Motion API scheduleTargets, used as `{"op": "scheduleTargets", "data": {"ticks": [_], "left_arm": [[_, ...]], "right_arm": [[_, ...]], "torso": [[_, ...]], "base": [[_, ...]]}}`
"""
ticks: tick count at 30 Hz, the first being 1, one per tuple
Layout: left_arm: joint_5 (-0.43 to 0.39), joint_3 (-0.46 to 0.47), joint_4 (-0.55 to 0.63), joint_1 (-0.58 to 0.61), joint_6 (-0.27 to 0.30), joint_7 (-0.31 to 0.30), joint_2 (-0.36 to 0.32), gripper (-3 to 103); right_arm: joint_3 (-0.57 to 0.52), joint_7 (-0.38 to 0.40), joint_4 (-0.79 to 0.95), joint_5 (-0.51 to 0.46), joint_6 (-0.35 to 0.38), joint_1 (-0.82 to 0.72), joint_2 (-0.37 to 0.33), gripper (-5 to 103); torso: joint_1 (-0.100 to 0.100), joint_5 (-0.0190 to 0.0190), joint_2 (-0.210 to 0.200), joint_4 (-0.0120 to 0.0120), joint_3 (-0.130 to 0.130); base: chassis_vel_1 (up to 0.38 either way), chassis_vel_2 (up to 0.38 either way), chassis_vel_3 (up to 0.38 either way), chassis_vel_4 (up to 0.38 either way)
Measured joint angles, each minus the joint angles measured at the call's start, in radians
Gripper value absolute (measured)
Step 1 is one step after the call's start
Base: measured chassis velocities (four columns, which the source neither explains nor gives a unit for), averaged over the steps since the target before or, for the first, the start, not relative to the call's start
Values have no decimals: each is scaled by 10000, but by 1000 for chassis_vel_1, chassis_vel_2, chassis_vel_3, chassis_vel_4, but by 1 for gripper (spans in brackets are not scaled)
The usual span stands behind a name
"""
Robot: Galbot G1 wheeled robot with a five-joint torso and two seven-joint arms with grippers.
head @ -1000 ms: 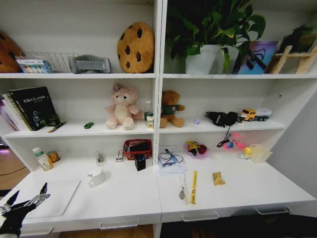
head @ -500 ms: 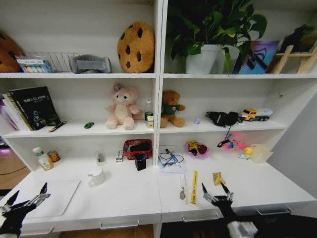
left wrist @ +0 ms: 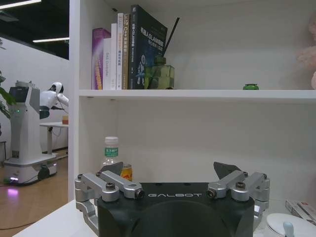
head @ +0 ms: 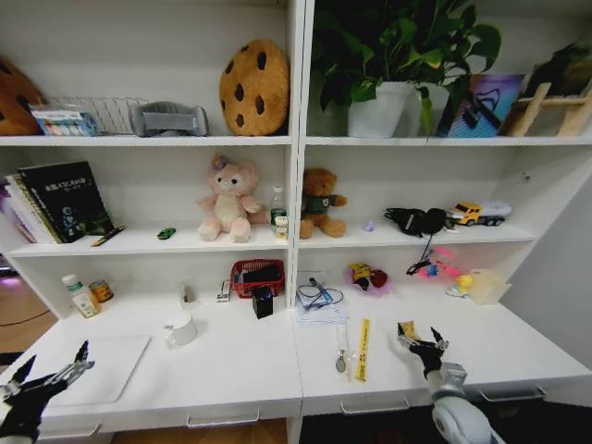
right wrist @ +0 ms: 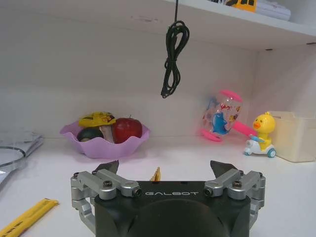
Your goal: Organize the objects on the table.
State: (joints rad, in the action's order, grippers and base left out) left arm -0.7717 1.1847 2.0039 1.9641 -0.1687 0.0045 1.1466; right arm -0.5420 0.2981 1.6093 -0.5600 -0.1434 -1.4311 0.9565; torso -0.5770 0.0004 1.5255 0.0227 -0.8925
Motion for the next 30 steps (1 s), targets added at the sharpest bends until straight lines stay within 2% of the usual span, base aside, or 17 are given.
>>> {"op": "scheduleTargets", "data": {"ticks": [5, 6, 11, 12, 13, 15, 16, 17, 18, 20, 21, 22, 23, 25, 28, 29, 30], "left_arm": [[0, 0, 0, -1, 0, 1, 0, 100], [0, 0, 0, 0, 0, 2, -1, 100], [0, 0, 0, 0, 0, 3, 0, 100], [0, 0, 0, 0, 0, 3, 0, 100], [0, 0, 0, 0, 0, 3, 0, 100], [0, 0, 0, 0, 0, 3, 0, 100], [0, 0, 0, 0, 0, 3, 0, 100], [0, 0, 0, 0, 0, 3, 0, 100], [0, 0, 0, 0, 0, 3, 0, 100], [0, 0, 0, 0, 0, 3, 0, 100], [0, 0, 0, 0, 0, 3, 0, 100], [0, 0, 0, 0, 0, 3, 0, 100], [0, 0, 0, 0, 0, 3, 0, 100], [0, 0, 0, 0, 0, 3, 0, 100], [0, 0, 0, 0, 0, 3, 0, 100], [0, 0, 0, 0, 0, 3, 0, 100], [0, 0, 0, 0, 0, 3, 0, 100]], "right_arm": [[445, -27, -826, -64, 3, 680, -60, 103], [610, -28, -1097, 13, 4, 944, -56, 95], [828, -25, -1396, 109, 21, 1417, 18, 84], [872, -19, -1414, 124, 32, 1507, 33, 79], [911, -12, -1411, 127, 50, 1542, 50, 68], [921, -7, -1411, 130, 55, 1543, 63, 68], [927, -3, -1411, 139, 56, 1542, 81, 62], [927, -3, -1411, 139, 56, 1542, 81, 62], [932, 22, -1422, 160, 56, 1525, 112, 51], [933, 35, -1431, 178, 56, 1494, 136, 51], [933, 39, -1431, 196, 56, 1455, 146, 41], [933, 47, -1417, 203, 55, 1426, 152, 41], [930, 69, -1377, 221, 55, 1394, 160, 30], [927, 81, -1358, 231, 55, 1389, 161, 30], [918, 104, -1308, 277, 54, 1389, 167, 14], [918, 104, -1308, 277, 54, 1389, 167, 14], [917, 108, -1280, 290, 53, 1389, 169, 9]], "torso": [[0, -1, 1, 0, 1], [0, 0, 0, 0, 0], [0, -3, 1, -1, 1], [0, -5, 2, -1, 1], [0, -4, 1, -2, 1], [0, -4, 2, -1, 1], [0, -4, 2, -1, 1], [0, -4, 2, -1, 1], [0, -5, 2, -1, 1], [0, -4, 2, -1, 1], [0, -3, 2, -1, 1], [0, -4, 2, 0, 1], [1, -3, 2, 0, 1], [0, -4, 2, 0, 1], [1, -4, 2, -1, 2], [1, -4, 2, -1, 2], [1, -4, 2, 0, 1]], "base": [[0, 0, 0, 0], [0, 0, 0, 0], [0, 0, 0, 0], [0, 0, 0, 0], [0, 0, 0, 0], [0, 0, 0, 0], [0, 0, 0, 0], [0, 0, 0, 0], [0, 0, 0, 0], [0, 0, 0, 0], [0, 0, 0, 0], [0, 0, 0, 0], [0, 0, 0, 0], [0, 0, 0, 0], [0, 0, 0, 0], [0, 0, 0, 0], [0, 0, 0, 0]]}}
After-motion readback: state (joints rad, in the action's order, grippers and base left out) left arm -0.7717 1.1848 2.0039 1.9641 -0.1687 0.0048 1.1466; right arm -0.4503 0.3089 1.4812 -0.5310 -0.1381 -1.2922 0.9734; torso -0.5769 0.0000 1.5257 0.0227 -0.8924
